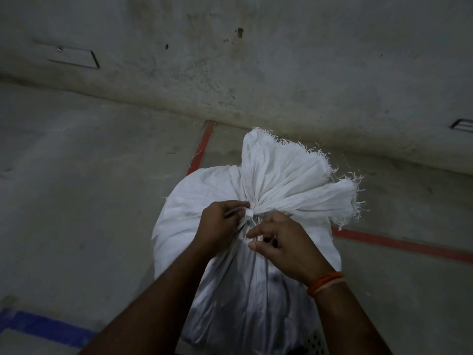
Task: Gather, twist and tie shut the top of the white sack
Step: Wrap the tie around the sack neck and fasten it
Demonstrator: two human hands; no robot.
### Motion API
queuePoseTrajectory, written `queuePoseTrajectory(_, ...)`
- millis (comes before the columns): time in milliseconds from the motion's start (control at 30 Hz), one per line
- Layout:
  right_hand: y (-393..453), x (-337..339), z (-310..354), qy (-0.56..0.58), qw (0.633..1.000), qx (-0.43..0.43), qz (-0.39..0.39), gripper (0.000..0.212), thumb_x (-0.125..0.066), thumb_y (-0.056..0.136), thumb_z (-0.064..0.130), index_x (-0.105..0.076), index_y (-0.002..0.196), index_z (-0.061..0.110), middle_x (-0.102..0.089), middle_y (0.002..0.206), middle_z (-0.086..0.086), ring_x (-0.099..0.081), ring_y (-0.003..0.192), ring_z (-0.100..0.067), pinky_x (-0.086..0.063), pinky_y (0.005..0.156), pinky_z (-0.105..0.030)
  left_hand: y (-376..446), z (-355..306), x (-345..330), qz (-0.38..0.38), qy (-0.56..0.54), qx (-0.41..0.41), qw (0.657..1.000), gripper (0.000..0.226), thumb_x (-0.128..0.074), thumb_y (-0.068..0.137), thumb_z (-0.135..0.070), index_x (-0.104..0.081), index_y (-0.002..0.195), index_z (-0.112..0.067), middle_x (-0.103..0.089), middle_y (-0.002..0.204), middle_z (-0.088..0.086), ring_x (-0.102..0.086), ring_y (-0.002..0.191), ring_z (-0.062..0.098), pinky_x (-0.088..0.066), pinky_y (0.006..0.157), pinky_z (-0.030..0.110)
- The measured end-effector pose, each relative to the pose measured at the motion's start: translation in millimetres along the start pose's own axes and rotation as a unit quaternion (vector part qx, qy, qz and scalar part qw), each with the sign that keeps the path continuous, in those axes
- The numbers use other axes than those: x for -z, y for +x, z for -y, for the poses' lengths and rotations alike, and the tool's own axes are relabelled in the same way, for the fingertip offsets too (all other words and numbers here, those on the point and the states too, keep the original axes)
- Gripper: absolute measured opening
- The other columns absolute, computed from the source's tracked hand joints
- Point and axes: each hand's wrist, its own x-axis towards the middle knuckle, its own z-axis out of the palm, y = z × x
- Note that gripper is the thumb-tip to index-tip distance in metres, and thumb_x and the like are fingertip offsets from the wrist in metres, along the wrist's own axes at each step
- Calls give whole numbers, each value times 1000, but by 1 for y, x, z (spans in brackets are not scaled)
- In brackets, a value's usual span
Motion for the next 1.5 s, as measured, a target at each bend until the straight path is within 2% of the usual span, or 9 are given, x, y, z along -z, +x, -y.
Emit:
queuePoseTrajectory(133, -3, 5, -3, -1, 999, 34, 43, 27, -74, 84, 20, -76, 111, 20, -58, 89, 19, -63, 86, -5, -48, 76, -9, -1, -2, -2, -9, -3, -2, 1000, 23, -63, 96, -10, -77, 112, -17, -77, 111, -3, -70, 102, 4, -55, 95, 22)
queuePoseTrajectory(300, 1, 0, -3, -29, 999, 3, -46, 2, -76, 81, 27, -76, 79, 27, -58, 81, 12, -57, 74, 3, -37, 67, -5, -1, -2, -2, -15, 0, -8, 1000, 22, -64, 95, -12, -78, 111, -17, -78, 111, -3, -71, 103, 5, -55, 98, 27)
queuePoseTrajectory(433, 4, -5, -4, -47, 991, -48, -119, 22, -76, 80, 22, -63, 65, 31, -55, 83, 3, -54, 66, 1, -37, 63, -2, -2, -3, -2, -17, 17, -18, 1000, 22, -65, 94, -12, -78, 112, -18, -77, 114, -3, -69, 106, 4, -53, 99, 23)
queuePoseTrajectory(867, 10, -17, -1, -52, 980, -91, -170, 28, -74, 81, 22, -58, 61, 31, -53, 82, 4, -52, 68, -4, -36, 64, -11, -4, -6, -6, -45, 24, -28, 998, 19, -68, 92, -14, -80, 106, -19, -78, 108, -5, -70, 102, 1, -53, 96, 17)
queuePoseTrajectory(1033, 11, -21, 1, -56, 976, -88, -194, 21, -75, 82, 24, -65, 63, 25, -55, 80, 3, -50, 73, -5, -32, 66, -5, -5, -8, -5, -43, 28, -34, 998, 19, -68, 92, -15, -80, 106, -20, -78, 107, -7, -70, 100, -1, -53, 93, 15)
queuePoseTrajectory(1133, 15, -26, 3, -63, 972, -93, -207, 29, -69, 87, 28, -58, 60, 25, -58, 74, -1, -50, 72, -8, -35, 67, -17, -7, -8, -7, -31, 27, -43, 998, 19, -68, 92, -15, -80, 106, -20, -78, 106, -8, -70, 100, -1, -54, 95, 19)
queuePoseTrajectory(1233, 19, -30, 7, -63, 969, -102, -215, 33, -70, 87, 30, -52, 59, 25, -60, 68, -1, -52, 68, -10, -43, 72, -25, -9, -11, -7, -42, 35, -56, 997, 16, -68, 92, -14, -79, 101, -22, -78, 98, -10, -70, 93, -4, -52, 85, 8)
queuePoseTrajectory(1367, 17, -18, 8, -21, 980, -66, -189, 21, -80, 77, 29, -63, 69, 20, -59, 67, 4, -56, 67, -8, -45, 64, -20, -10, -13, -5, -72, 41, -48, 995, 17, -68, 88, -7, -73, 90, -23, -76, 82, -9, -70, 76, 0, -51, 66, 12)
queuePoseTrajectory(1500, 11, -6, 1, -7, 986, -54, -154, 19, -83, 74, 24, -65, 68, 28, -59, 79, 6, -59, 67, -2, -44, 63, -7, -10, -13, -5, -71, 42, -41, 996, 11, -71, 87, -12, -75, 91, -21, -76, 86, -11, -70, 79, 0, -51, 70, 13)
